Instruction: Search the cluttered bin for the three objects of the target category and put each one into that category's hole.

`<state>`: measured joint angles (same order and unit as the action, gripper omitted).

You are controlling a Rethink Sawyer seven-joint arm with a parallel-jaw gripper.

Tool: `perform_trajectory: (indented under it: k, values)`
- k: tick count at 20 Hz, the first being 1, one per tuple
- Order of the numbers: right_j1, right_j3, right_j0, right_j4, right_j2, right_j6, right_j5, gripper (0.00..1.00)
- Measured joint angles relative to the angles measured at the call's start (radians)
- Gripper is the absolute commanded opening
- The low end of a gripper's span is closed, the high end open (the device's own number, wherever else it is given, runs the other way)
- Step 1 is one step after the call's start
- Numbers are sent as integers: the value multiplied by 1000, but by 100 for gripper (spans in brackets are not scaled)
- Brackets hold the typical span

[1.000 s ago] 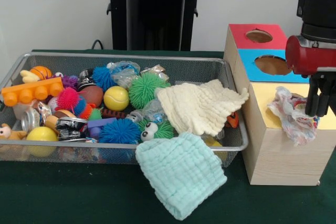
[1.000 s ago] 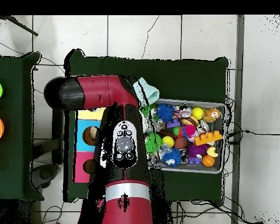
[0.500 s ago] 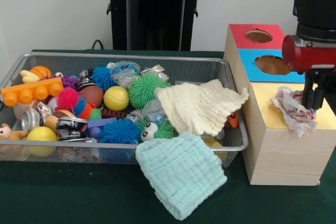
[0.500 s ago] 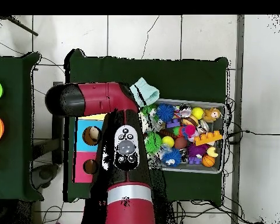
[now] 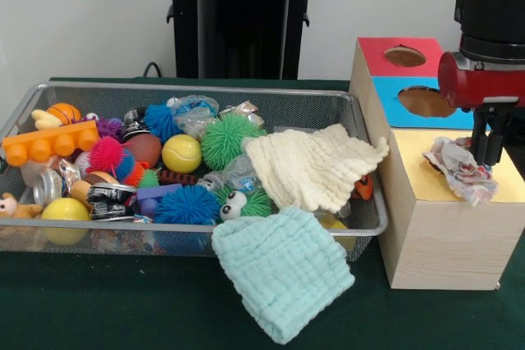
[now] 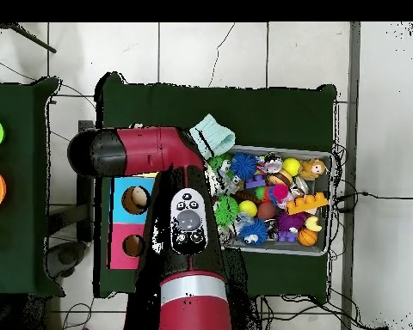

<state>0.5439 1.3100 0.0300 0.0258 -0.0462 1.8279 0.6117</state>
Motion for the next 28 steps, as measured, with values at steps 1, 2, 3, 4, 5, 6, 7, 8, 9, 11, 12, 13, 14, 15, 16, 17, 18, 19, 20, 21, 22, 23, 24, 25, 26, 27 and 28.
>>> perform_trajectory:
  k: [1,2,3,4,5,6,7,8,9,11,12,13,14,15,16,17,18,19,20,21,22,23,24,25,26,27,28]
  values:
    - [1,1,0,0,0,0,-2,0]
    - [1,2,0,0,0,0,-4,0]
    - [1,3,0,0,0,0,-6,0]
    - [2,5,0,0,0,0,-12,0]
    - [2,6,0,0,0,0,-15,0]
    - [2,8,0,0,0,0,-22,0]
    - [2,9,0,0,0,0,-26,0]
    - [2,10,0,0,0,0,-31,0]
    - [2,11,0,0,0,0,-40,0]
    - [2,15,0,0,0,0,-56,0]
    - [2,17,0,0,0,0,-66,0]
    - [1,19,0,0,0,0,-75,0]
    - [0,20,0,2,0,0,-81,0]
    - [-1,22,0,3,0,0,-87,0]
    - [-3,23,0,6,0,0,-91,0]
    - [-4,24,0,9,0,0,-95,0]
    - [-7,25,0,17,0,0,-102,0]
    - [-8,26,0,20,0,0,-104,0]
    - [-12,28,0,34,-1,0,-113,0]
    - [-13,29,0,39,-1,0,-115,0]
    - [-14,30,-1,44,-1,0,-117,0]
    - [-15,31,-3,51,-2,0,-120,0]
    - [-16,33,-4,58,-3,0,-123,0]
    - [-16,33,-6,62,-3,0,-125,0]
    - [-16,34,-7,66,-4,0,-126,0]
    - [-15,37,-11,77,-5,0,-130,0]
    - [-15,37,-12,79,-6,0,-132,0]
